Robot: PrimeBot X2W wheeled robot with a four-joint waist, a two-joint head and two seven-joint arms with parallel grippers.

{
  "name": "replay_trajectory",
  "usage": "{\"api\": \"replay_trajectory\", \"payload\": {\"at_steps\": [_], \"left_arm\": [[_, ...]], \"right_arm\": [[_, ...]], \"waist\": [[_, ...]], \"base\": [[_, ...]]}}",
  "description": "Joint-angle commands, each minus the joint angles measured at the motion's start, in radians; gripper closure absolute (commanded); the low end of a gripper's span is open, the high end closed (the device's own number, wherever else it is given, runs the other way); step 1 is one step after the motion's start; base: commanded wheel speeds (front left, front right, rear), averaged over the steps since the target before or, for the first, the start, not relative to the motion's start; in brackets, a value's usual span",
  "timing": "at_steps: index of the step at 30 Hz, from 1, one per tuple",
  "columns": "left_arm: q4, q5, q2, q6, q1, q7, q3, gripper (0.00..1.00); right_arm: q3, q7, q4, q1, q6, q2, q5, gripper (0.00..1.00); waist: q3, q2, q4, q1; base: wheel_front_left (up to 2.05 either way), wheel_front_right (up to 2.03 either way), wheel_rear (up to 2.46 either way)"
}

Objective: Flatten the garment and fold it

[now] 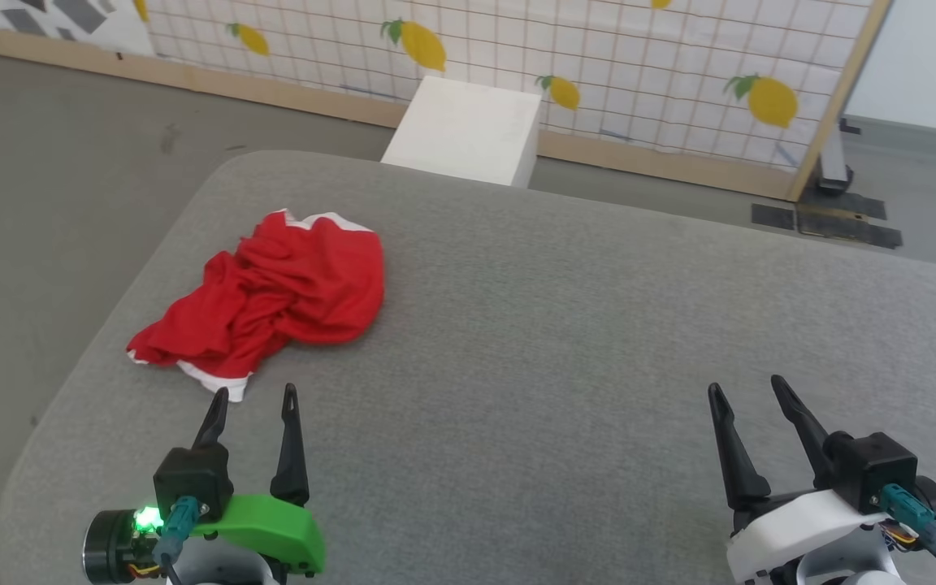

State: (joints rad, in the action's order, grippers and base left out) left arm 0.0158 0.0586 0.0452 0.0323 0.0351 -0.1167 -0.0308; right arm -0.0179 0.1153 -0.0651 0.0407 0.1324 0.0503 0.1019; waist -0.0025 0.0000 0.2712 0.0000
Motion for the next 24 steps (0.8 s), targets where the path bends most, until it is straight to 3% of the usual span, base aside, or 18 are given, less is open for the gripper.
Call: {"api": "replay_trajectory", "payload": {"at_steps": [1,24], "left_arm": [[-0.002,0.014,0.004,0.007,0.017,-0.011,-0.002,0.00],[-0.010,0.032,0.004,0.025,0.049,-0.058,-0.002,0.00]], "right_arm": [[-0.003,0.011,-0.005,0.008,-0.001,0.000,0.013,0.00],[-0.015,0.059,-0.034,0.024,-0.001,0.000,0.049,0.00]], "waist": [[0.001,0.0000,0.022,0.0000],[0.004,0.0000,0.138,0.0000]], "base": [[0.00,0.00,0.00],[0.00,0.00,0.00]]}}
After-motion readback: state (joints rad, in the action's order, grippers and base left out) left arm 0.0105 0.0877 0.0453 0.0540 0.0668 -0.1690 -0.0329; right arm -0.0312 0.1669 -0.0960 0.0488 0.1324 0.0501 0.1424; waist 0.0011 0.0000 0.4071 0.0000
